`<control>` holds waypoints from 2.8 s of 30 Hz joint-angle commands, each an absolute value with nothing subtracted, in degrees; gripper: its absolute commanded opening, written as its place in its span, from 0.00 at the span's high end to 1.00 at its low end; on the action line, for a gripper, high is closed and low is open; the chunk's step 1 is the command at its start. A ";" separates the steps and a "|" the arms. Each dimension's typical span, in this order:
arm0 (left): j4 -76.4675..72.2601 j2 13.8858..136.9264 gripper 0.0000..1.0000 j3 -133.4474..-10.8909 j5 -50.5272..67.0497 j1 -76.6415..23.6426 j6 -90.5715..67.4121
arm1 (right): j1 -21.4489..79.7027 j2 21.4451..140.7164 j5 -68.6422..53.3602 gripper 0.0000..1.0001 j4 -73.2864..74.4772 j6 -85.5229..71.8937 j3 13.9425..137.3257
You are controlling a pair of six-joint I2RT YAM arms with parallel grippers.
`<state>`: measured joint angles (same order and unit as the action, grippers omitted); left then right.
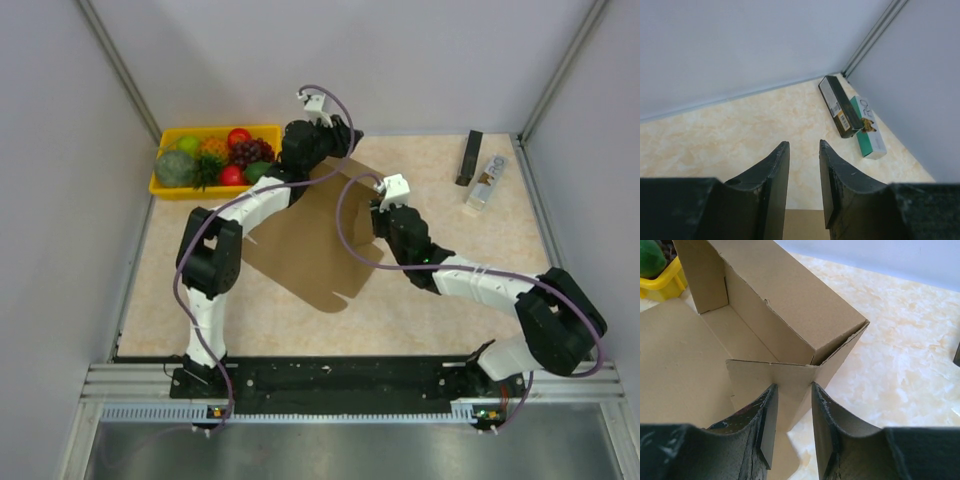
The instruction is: Fold the paper box
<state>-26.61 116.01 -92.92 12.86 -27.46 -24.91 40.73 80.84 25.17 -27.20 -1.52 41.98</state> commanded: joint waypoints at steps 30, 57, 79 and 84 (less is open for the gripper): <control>-21.80 115.40 0.69 -87.63 11.51 -29.44 -14.86 | 34.28 85.42 15.73 0.20 -39.90 -1.23 38.40; -20.22 111.81 0.68 -87.54 12.92 -29.44 -16.53 | 36.91 97.12 30.84 0.72 -45.88 -1.85 45.88; -14.41 74.62 0.49 -57.05 -2.03 -23.74 -16.26 | 29.62 93.60 3.27 1.00 -43.86 2.20 41.57; -13.71 75.93 0.48 -54.84 -0.27 -22.94 -17.40 | 28.74 93.69 -2.45 1.00 -41.31 4.13 42.63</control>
